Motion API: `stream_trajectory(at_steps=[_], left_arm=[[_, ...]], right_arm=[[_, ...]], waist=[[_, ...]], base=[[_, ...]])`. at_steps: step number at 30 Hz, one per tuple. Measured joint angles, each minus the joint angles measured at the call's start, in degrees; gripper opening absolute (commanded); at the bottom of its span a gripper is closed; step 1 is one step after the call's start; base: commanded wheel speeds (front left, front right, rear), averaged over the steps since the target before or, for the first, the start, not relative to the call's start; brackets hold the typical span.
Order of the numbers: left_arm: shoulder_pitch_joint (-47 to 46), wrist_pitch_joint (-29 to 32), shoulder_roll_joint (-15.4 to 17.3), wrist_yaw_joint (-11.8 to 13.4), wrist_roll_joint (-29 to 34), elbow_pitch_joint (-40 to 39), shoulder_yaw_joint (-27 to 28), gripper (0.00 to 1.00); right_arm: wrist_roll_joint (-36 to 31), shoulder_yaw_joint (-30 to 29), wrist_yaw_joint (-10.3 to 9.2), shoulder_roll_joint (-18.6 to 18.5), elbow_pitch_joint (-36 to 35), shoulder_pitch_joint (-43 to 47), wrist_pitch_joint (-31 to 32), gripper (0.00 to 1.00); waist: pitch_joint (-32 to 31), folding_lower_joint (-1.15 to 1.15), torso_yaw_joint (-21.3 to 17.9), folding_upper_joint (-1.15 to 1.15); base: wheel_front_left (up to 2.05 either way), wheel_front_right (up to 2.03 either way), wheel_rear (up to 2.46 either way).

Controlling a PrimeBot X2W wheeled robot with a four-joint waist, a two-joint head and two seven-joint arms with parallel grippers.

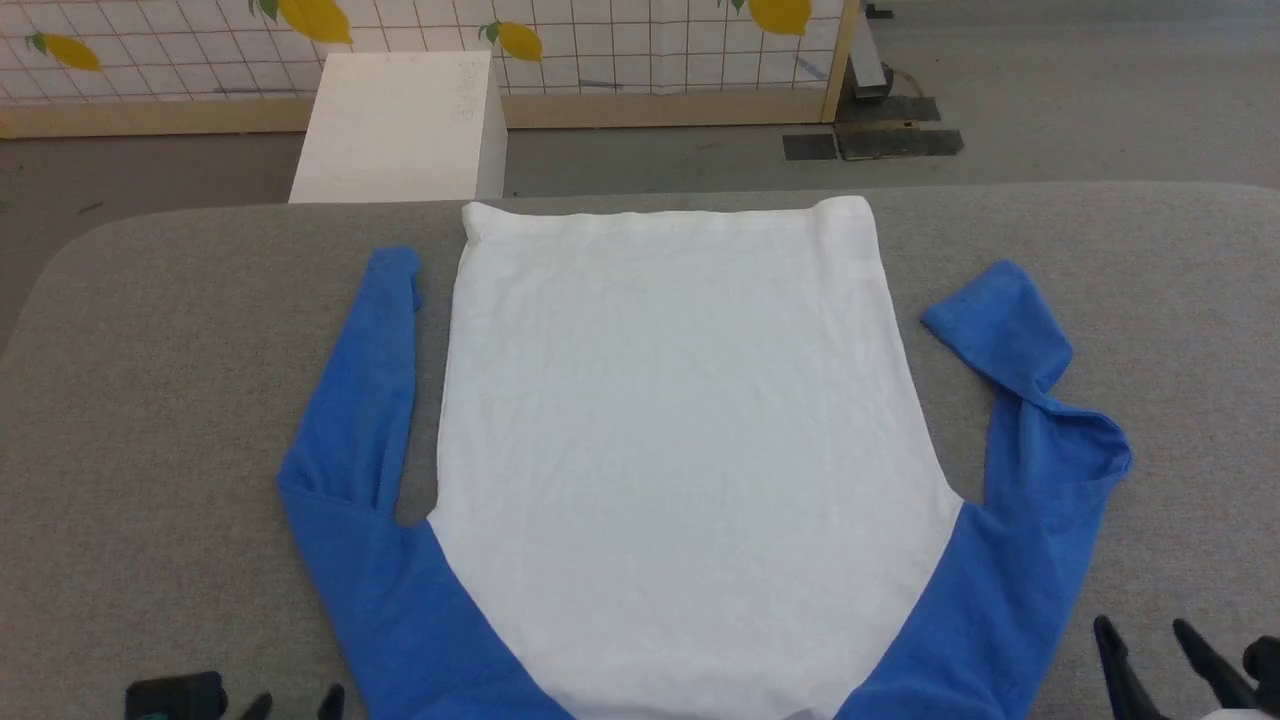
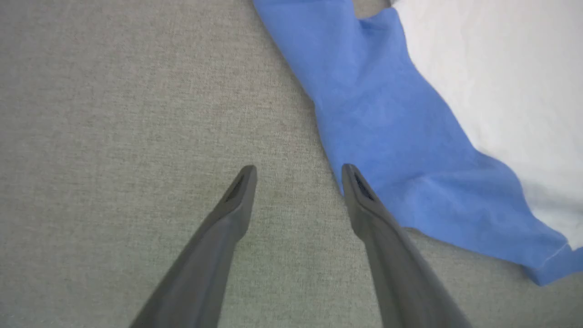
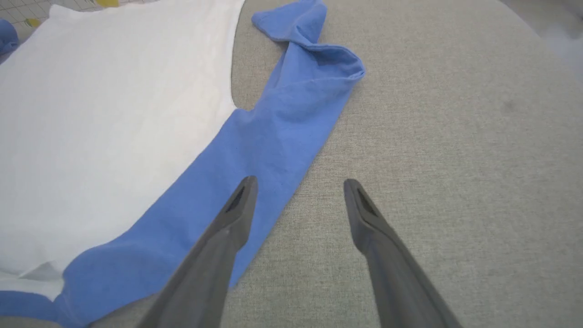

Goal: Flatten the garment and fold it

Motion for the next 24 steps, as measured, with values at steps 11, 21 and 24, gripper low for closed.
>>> stream_trajectory(at_steps=[11, 21, 24], left_arm=[[-17.8, -16.1, 0.7, -3.5, 9.4, 3.6, 4.3, 1.0], [-50.1, -1.1, 3.9, -16.2, 7.4, 16.9, 1.6, 1.0], [-55.6, 4.7, 5.1, -17.5, 6.6, 20.0, 1.0, 1.0]], right_arm=[[-0.9, 1.7, 0.0, 1.4, -2.2, -8.9, -17.6, 1.0], [-1.0, 7.3, 0.0, 0.9, -1.0, -19.7, -20.3, 1.0], [-0.9, 8.7, 0.0, 0.8, -0.4, -21.3, -20.6, 1.0]], waist=[[4.0, 0.0, -0.4, 0.0], [14.6, 0.01, -2.7, 0.0], [17.6, 0.02, -3.7, 0.0]], base=[[0.0, 0.0, 0.0], [0.0, 0.0, 0.0], [0.0, 0.0, 0.0]])
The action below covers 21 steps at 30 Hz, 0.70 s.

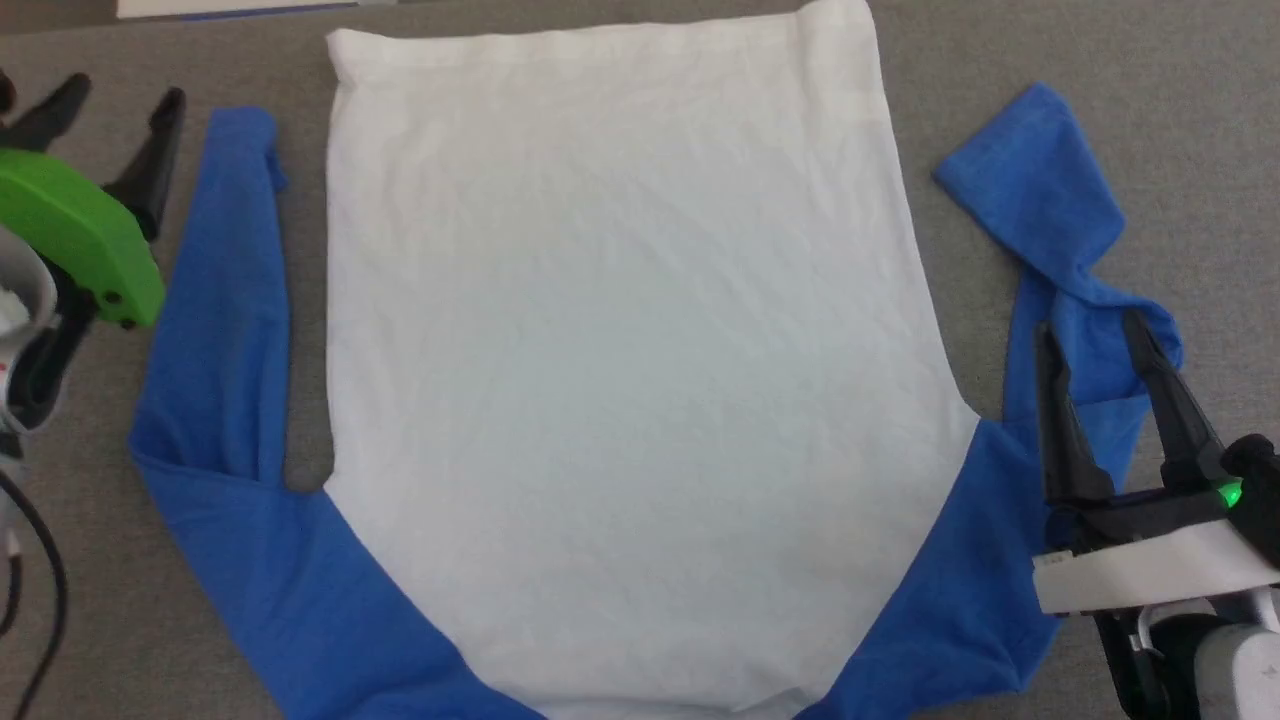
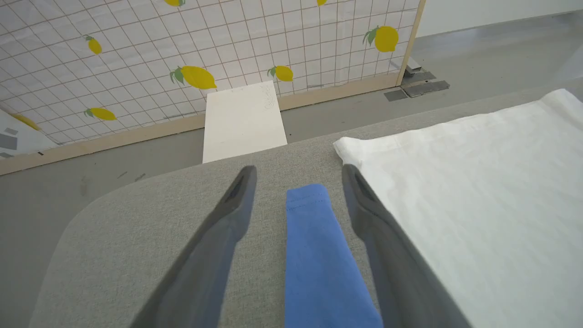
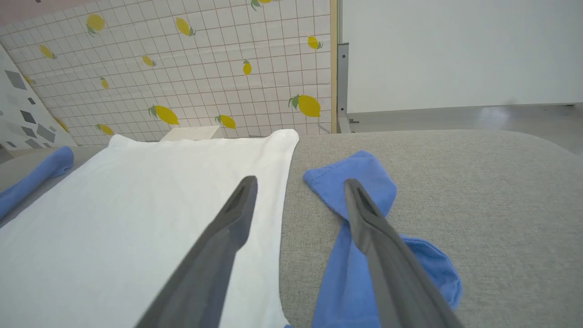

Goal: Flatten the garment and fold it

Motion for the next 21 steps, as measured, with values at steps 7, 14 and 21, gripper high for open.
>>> stream_trajectory(at_steps=[7, 14, 21], left_arm=[[-4.9, 11.8, 2.2, -0.3, -4.2, 4.6, 0.6, 1.0], [-4.9, 17.9, 5.6, 3.8, -4.7, 4.9, 1.4, 1.0], [-3.8, 24.3, 8.5, 7.3, -8.5, 2.8, 3.9, 0.15]], right_arm=[[0.3, 1.8, 0.0, 0.0, 2.5, -3.2, -0.7, 1.0], [0.8, 3.0, 0.0, 0.3, 3.9, -4.7, -1.8, 1.0], [0.8, 3.2, 0.0, 0.5, 5.2, -5.2, -2.2, 1.0]], waist=[[5.8, 0.0, -3.5, 0.0], [10.1, 0.0, -6.8, 0.0], [12.6, -0.01, -9.2, 0.0]], base=[[0.0, 0.0, 0.0], [0.0, 0.0, 0.0], [0.0, 0.0, 0.0]])
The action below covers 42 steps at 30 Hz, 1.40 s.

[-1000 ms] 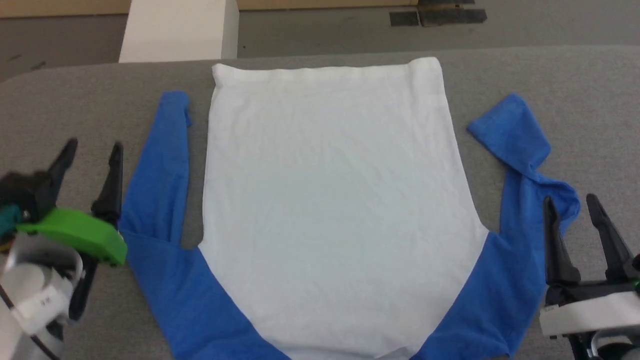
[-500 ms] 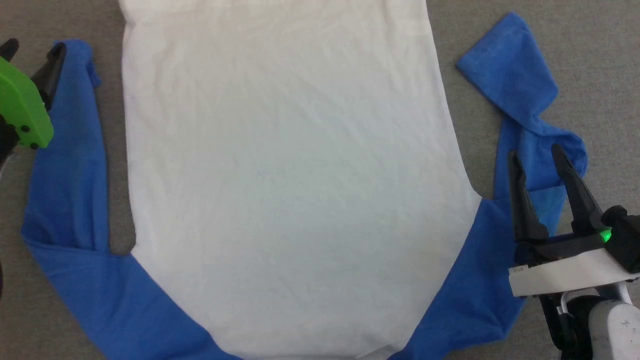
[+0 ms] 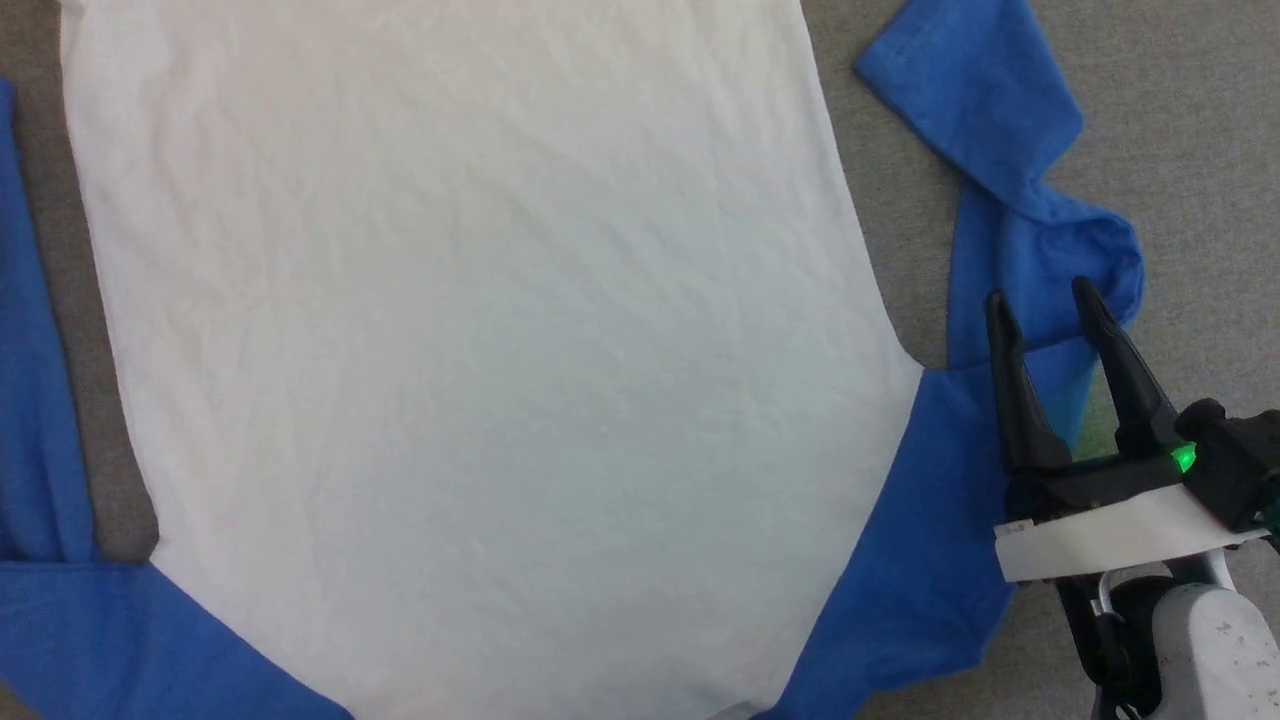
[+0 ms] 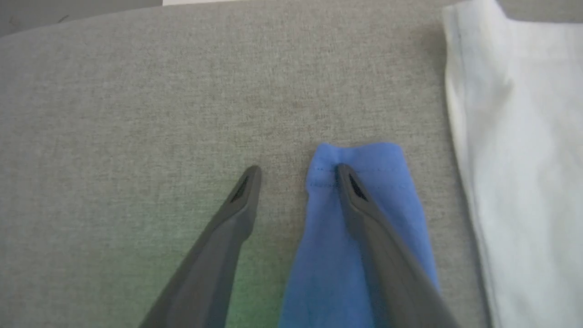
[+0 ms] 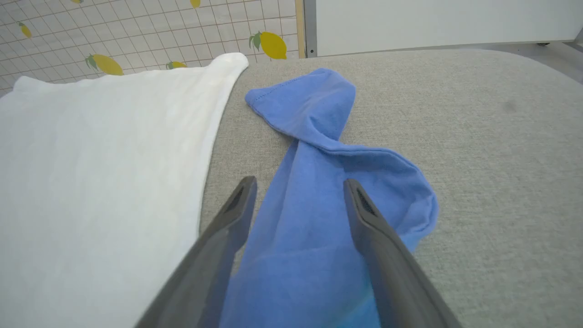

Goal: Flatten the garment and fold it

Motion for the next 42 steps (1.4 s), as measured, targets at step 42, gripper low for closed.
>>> stream_trajectory(at_steps=[42], left_arm=[[39.0, -27.1, 1.1, 9.7, 2.2, -39.8, 8.2, 0.0]], right_arm=[[-0.3, -6.4, 0.0, 0.1, -4.4, 13.9, 6.7, 1.0]], waist=[[-30.5, -0.01, 12.1, 0.0]], base=[[0.0, 0.0, 0.0]])
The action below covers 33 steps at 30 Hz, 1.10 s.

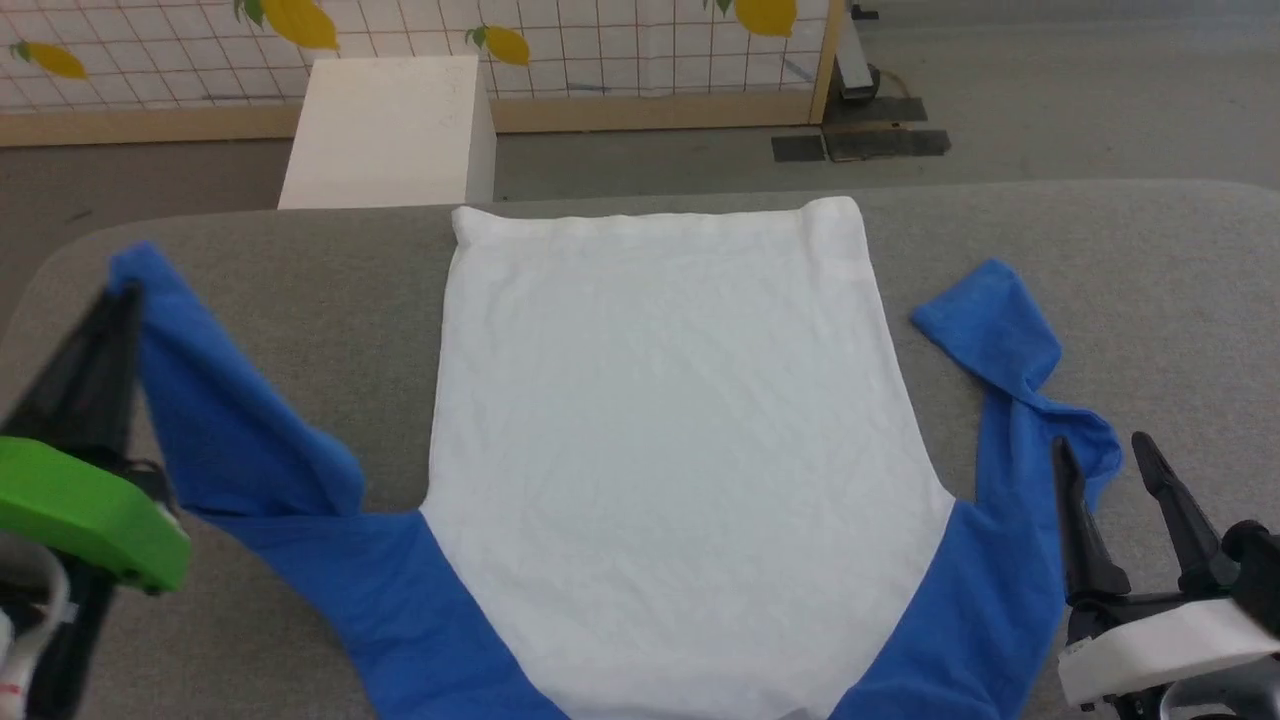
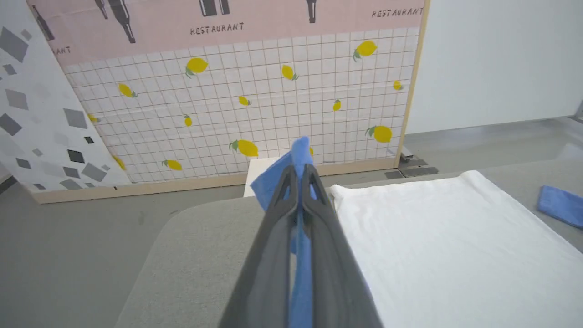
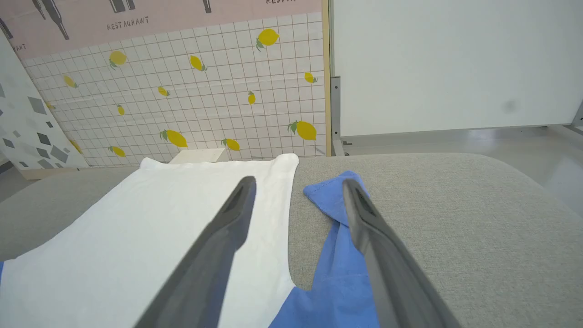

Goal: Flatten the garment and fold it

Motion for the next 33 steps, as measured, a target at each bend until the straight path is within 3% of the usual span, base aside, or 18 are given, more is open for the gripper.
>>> stream_trajectory(at_steps=[5, 8, 14, 17, 24, 32, 33], left_arm=[[-6.2, 1.6, -7.5, -1.3, 1.6, -4.2, -11.2, 0.0], [-12.8, 3.3, -14.7, -2.6, 4.5, -2.0, -20.0, 0.0], [-20.9, 4.8, -31.9, -7.0, 7.9, 11.4, -36.6, 0.0], [-22.7, 4.8, -37.5, -9.4, 8.6, 20.8, -41.7, 0.0], [-25.4, 4.6, -43.4, -14.6, 11.0, 38.7, -49.2, 0.0], [-25.8, 4.5, -46.1, -19.4, 10.6, 48.7, -54.0, 0.0], [-25.7, 4.7, -46.3, -19.6, 10.1, 49.8, -54.3, 0.12]], right_arm=[[0.0, 0.2, 0.0, 0.1, -0.3, 0.1, 0.3, 1.0], [0.0, 0.6, 0.0, 0.2, -0.3, 0.0, 0.5, 1.0], [0.1, 2.6, 0.0, 0.3, 0.1, -0.4, 0.5, 1.0], [0.3, 3.1, 0.0, 0.4, 0.8, -0.7, 0.4, 1.0], [0.6, 4.2, 0.0, 0.7, 2.2, -2.0, -0.3, 1.0], [0.6, 4.2, 0.0, 0.8, 3.2, -2.2, -0.9, 1.0], [0.6, 4.2, 0.0, 0.8, 3.3, -2.3, -0.9, 1.0]], waist=[[-0.5, 0.0, 0.8, 0.0], [-0.3, 0.0, 0.5, 0.0], [0.7, 0.0, -1.3, 0.0], [1.4, 0.0, -2.5, 0.0], [2.9, 0.0, -5.6, 0.0], [4.4, 0.0, -7.5, 0.0], [4.4, 0.0, -7.6, 0.0]], base=[[0.0, 0.0, 0.0], [0.0, 0.0, 0.0], [0.0, 0.0, 0.0], [0.0, 0.0, 0.0], [0.0, 0.0, 0.0], [0.0, 0.0, 0.0], [0.0, 0.0, 0.0]])
